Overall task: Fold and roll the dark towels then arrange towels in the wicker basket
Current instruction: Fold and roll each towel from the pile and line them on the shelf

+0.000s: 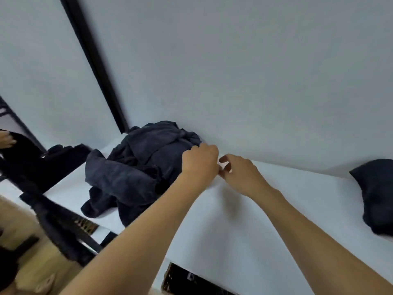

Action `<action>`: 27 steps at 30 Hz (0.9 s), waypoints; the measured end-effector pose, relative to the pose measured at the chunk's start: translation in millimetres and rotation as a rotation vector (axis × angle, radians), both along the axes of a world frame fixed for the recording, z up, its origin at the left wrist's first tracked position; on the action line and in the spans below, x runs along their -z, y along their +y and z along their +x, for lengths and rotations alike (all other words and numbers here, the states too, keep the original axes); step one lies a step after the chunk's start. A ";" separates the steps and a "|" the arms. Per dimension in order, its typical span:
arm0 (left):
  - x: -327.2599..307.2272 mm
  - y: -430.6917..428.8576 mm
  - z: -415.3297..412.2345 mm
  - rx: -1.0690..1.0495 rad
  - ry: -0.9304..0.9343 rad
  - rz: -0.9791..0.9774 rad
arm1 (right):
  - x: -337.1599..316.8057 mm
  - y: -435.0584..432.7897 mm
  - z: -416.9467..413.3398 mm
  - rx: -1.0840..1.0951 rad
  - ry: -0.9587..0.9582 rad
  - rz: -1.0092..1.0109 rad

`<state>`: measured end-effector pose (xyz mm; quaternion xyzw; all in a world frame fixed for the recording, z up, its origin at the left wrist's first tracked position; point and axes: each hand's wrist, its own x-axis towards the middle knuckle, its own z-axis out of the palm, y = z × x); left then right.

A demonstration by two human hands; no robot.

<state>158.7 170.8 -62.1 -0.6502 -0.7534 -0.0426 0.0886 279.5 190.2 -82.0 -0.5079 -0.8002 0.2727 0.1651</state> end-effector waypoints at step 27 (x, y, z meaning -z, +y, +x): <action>-178.7 11.0 -1.0 0.407 -0.802 0.667 | -178.6 16.4 -6.3 -0.015 0.803 0.305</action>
